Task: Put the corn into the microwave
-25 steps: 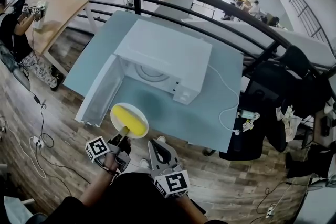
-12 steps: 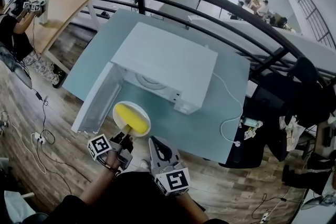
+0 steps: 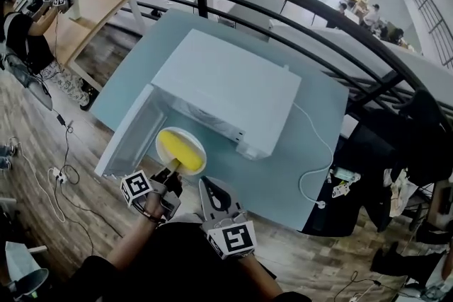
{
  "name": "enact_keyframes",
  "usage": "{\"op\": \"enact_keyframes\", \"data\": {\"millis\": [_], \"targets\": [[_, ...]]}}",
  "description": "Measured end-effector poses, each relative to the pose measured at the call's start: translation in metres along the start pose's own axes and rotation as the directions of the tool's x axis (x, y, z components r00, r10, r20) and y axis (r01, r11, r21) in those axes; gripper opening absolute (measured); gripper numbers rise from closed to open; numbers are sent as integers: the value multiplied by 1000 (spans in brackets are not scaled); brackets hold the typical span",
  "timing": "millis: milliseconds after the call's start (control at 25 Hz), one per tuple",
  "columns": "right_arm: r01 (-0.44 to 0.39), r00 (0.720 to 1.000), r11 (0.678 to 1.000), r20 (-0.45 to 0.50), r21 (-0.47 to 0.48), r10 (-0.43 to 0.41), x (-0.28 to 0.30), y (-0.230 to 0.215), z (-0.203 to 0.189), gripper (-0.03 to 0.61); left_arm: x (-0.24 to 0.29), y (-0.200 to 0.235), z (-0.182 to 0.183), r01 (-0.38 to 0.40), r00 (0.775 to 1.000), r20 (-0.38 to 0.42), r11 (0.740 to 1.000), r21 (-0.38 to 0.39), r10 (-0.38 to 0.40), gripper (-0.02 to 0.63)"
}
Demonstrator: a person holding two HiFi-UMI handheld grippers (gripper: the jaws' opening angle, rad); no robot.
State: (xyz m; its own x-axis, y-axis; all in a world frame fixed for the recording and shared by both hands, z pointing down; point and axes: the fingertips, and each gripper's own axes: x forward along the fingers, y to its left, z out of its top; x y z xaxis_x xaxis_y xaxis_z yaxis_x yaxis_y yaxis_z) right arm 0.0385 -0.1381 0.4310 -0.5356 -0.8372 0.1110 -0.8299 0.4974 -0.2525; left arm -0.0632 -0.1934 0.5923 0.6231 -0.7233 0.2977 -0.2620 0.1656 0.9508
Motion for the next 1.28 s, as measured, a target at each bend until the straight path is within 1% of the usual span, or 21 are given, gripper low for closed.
{"op": "enact_keyframes", "data": {"millis": [120,280,600,760,960,1280], "targets": [[-22,1000,1000,6,-3,22,0,-5,2,8,8,0,0,5,1000,19,1000,-13,-4,29],[-43,999,999,4,-19,43,0,-11,5,8,19,-2,0,-10,999,35,1000,-29,11,29],[-61,998,998,-25,-10,61,1,-18,0,8,37,10,7,-19,998,60,998,-58,23,29],[-58,998,998,-32,-9,57,10,-24,-2,8,54,17,16,-21,998,59,998,-54,24,29],[-46,998,999,-46,-18,45,22,-32,-6,8,73,28,23,-29,998,56,997,-67,33,31],[-39,996,999,-80,-18,37,41,-42,-10,8,101,45,32,-60,997,39,996,-64,63,31]]}}
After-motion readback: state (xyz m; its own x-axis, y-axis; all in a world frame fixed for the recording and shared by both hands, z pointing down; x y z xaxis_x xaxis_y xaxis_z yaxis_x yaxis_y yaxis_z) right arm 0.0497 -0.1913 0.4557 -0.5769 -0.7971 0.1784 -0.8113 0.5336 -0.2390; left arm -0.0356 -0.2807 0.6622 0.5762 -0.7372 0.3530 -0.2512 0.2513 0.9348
